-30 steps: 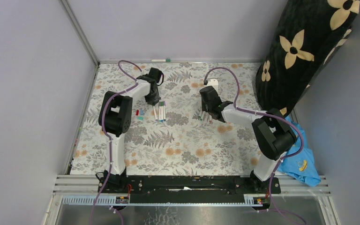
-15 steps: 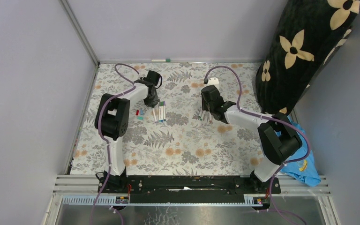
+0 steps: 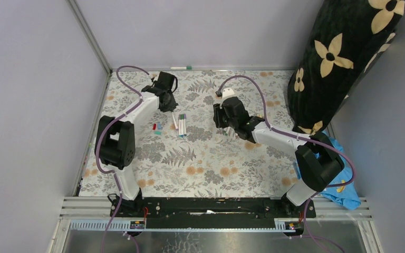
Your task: Open the pen caps
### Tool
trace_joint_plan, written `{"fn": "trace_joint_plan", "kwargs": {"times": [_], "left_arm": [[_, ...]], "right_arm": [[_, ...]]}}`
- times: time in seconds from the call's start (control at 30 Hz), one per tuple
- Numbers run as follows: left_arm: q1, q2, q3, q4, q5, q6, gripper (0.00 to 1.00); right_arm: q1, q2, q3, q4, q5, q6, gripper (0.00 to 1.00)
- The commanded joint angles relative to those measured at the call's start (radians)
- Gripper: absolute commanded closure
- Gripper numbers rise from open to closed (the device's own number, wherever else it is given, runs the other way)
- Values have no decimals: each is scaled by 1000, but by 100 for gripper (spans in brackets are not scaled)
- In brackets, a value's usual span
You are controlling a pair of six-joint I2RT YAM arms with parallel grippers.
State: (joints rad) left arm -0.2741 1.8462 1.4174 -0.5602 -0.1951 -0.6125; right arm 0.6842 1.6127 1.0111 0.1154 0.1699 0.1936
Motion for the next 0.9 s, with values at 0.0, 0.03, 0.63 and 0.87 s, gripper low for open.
{"fn": "trace_joint_plan", "kwargs": {"times": [0.0, 0.03, 0.63, 0.87], "left_arm": [[-2, -33, 23, -1, 66, -32, 100], [-3, -40, 21, -4, 83, -36, 100], [-4, -179, -87, 79, 397, -168, 100], [-7, -209, -129, 105, 422, -184, 100]], "right_arm": [[25, -36, 2, 124, -214, -6, 59], [28, -30, 6, 139, -251, 3, 59], [32, 117, 62, 417, -556, 224, 53], [31, 166, 104, 467, -579, 279, 53]]}}
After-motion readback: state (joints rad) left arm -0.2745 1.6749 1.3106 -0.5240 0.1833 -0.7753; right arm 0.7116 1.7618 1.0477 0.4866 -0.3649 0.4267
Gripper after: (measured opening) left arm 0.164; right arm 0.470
